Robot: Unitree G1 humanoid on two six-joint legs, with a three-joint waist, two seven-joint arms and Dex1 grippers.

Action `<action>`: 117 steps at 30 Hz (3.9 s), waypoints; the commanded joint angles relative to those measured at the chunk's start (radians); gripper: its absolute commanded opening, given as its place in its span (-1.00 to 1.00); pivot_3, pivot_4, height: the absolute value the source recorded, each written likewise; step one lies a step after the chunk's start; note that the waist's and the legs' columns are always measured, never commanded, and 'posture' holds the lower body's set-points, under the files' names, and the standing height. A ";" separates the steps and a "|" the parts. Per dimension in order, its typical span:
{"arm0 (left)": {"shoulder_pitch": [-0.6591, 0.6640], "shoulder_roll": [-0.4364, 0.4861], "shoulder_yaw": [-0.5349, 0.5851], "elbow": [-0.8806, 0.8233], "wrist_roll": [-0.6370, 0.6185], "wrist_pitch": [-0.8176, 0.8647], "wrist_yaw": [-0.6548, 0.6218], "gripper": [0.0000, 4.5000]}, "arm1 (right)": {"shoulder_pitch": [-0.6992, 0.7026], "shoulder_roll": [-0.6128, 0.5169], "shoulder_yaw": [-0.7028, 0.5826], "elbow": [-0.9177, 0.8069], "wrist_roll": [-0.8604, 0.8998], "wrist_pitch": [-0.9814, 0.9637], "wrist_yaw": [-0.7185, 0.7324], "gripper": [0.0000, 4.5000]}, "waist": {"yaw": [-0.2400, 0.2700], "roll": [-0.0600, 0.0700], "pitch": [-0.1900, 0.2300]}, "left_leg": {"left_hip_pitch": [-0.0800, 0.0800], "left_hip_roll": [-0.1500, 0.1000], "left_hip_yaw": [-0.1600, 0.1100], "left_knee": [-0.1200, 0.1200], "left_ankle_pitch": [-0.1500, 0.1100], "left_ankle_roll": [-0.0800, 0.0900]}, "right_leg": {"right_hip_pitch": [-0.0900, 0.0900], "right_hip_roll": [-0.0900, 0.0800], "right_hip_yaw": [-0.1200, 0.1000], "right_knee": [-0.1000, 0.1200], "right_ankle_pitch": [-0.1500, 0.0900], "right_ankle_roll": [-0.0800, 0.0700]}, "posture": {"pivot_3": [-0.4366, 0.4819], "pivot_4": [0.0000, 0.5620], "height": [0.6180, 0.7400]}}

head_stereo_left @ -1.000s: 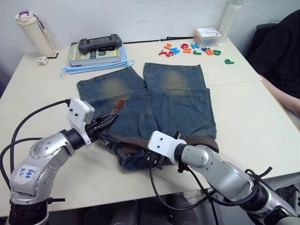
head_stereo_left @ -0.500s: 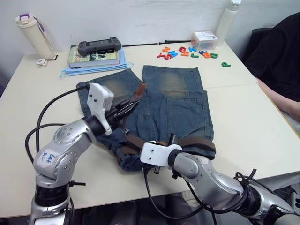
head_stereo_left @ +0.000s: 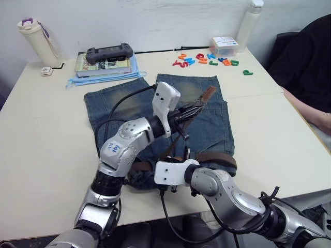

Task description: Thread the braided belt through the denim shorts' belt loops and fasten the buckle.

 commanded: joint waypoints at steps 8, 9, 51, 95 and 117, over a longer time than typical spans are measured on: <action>-0.238 -0.246 -0.062 0.393 0.125 -0.284 -0.122 -1.00 | 0.081 -0.010 0.146 0.087 -0.018 -0.075 0.228 -0.95 | 0.005 0.000 -0.001 | 0.000 -0.001 0.000 0.000 0.000 0.000 | 0.000 -0.001 -0.001 -0.001 0.000 0.000 | -0.05 -0.47 0.83; -0.257 -0.264 -0.056 0.426 0.133 -0.302 -0.123 -1.00 | 0.085 -0.009 0.144 0.086 -0.024 -0.078 0.239 -0.95 | 0.010 0.001 -0.001 | -0.001 -0.001 0.000 0.001 0.000 0.001 | 0.001 -0.001 -0.001 -0.001 0.000 0.000 | -0.05 -0.47 0.83; 0.398 0.410 0.153 -0.215 0.221 -0.264 -0.289 -1.00 | 0.178 0.069 -0.261 -0.005 0.006 -0.008 0.339 -0.95 | 0.015 0.011 -0.011 | -0.001 0.001 -0.004 -0.004 -0.003 0.001 | 0.000 -0.003 -0.008 -0.006 -0.002 -0.003 | -0.05 -0.47 0.83; 0.513 0.614 0.122 -0.221 0.420 -0.652 -0.387 -1.00 | 0.438 -0.085 -0.401 -0.298 0.105 -0.164 0.018 0.29 | 0.022 0.013 0.003 | -0.006 0.002 -0.003 -0.003 -0.006 0.002 | -0.003 -0.005 -0.013 -0.008 -0.002 -0.005 | -0.05 -0.47 0.83; 0.444 0.593 0.084 -0.222 0.477 -0.630 -0.362 -1.00 | 0.416 0.135 -0.345 -0.142 -0.148 -0.124 -0.072 -0.98 | 0.019 0.012 0.004 | -0.003 0.001 -0.003 -0.002 -0.005 0.002 | -0.002 -0.003 -0.012 -0.002 -0.003 -0.005 | -0.05 -0.47 0.83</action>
